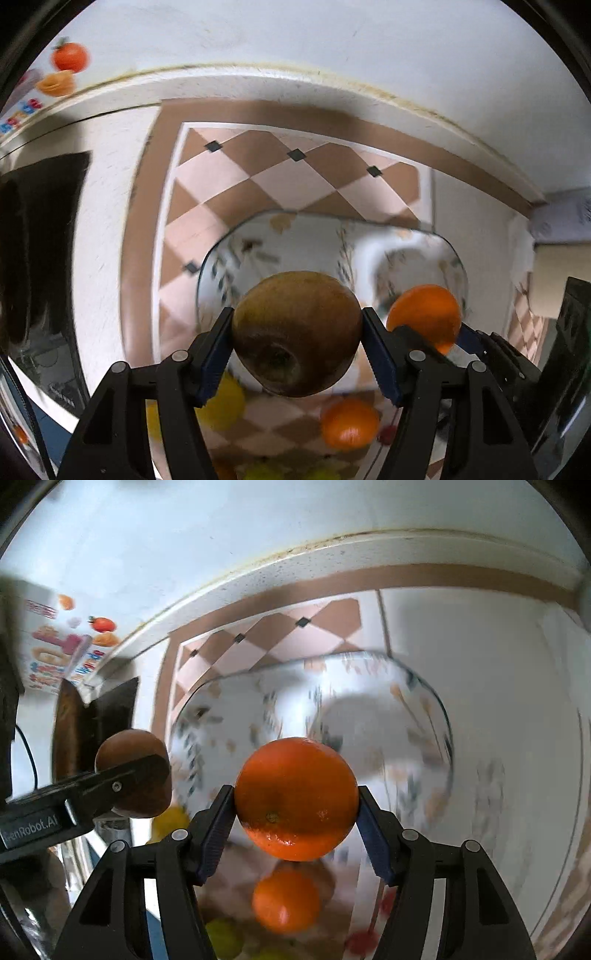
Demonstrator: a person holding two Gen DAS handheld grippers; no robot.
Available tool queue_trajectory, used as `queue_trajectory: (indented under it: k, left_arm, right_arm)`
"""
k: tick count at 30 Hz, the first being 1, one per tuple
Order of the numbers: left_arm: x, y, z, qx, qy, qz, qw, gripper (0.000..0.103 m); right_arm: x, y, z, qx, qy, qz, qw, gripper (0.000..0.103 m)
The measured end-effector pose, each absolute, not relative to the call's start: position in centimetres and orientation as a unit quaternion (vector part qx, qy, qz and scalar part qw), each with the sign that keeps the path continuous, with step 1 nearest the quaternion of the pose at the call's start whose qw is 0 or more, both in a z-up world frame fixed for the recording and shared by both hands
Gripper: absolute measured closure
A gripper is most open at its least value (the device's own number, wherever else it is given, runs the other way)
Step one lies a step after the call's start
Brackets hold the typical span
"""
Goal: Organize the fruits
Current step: 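Carry the brown apple with the left tool onto the plate while the right tool places the orange, then open both tools and lift them away from the plate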
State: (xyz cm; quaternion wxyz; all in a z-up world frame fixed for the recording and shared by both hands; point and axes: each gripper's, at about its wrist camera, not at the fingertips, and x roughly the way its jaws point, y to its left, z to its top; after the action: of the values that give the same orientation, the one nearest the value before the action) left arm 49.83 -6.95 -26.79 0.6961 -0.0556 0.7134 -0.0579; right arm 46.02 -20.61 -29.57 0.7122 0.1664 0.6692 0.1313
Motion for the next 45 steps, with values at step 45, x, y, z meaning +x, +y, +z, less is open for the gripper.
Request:
queue_trajectory:
  k: [45]
  left_arm:
    - [40.2, -1.8, -18.4, 0.0, 0.631, -0.004, 0.776, 0.015]
  right_arm:
    - [40.8, -23.7, -22.0, 0.08, 0.639, 0.04, 0.764, 0.009]
